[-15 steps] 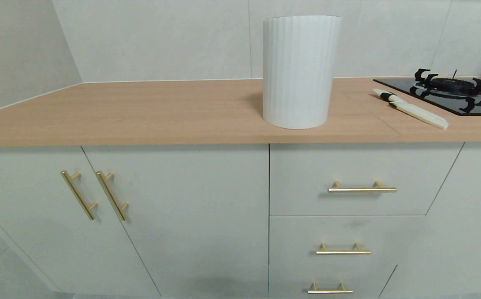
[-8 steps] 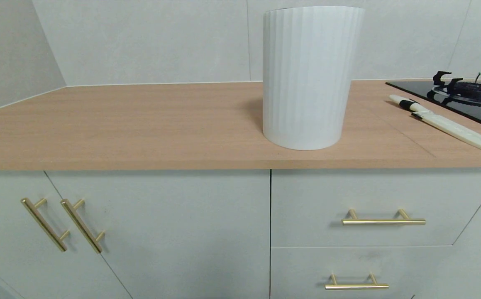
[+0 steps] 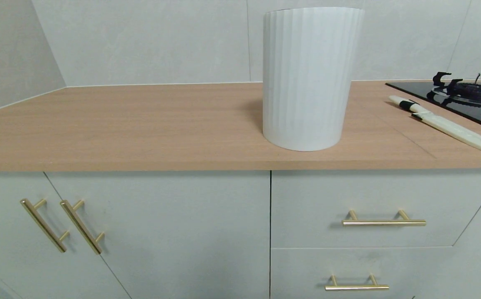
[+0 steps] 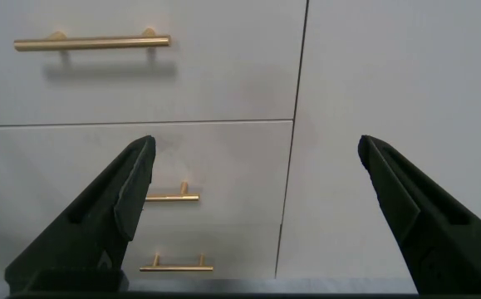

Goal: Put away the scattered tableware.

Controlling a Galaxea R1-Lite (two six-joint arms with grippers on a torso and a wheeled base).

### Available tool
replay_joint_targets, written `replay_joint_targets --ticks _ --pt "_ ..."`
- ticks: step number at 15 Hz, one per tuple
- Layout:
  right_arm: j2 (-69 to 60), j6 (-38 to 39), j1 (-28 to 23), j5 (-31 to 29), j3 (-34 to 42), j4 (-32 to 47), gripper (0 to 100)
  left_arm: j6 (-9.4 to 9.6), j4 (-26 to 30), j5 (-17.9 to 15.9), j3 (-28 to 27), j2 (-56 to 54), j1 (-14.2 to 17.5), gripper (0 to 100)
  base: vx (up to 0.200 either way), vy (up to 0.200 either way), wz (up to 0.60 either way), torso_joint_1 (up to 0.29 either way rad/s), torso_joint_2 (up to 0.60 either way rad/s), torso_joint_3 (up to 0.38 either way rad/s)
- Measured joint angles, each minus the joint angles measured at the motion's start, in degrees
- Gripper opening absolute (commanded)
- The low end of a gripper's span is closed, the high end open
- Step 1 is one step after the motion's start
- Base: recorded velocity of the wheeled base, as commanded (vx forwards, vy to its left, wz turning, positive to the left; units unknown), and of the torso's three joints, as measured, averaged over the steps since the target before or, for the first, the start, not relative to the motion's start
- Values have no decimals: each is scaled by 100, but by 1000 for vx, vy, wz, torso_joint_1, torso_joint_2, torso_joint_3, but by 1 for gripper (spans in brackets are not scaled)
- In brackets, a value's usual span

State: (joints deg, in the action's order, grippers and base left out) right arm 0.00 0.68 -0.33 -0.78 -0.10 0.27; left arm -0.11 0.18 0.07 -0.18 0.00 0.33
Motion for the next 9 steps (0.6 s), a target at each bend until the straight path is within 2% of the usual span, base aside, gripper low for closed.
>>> replay_joint_targets --ticks 5,9 --pt "0 -2 4 -1 0 0 100 4 2 -2 0 0 2 100 0 -200 0 3 4 2" --pt "0 -4 4 -1 0 0 100 -2 -7 -2 0 0 2 100 0 0 0 0 0 0"
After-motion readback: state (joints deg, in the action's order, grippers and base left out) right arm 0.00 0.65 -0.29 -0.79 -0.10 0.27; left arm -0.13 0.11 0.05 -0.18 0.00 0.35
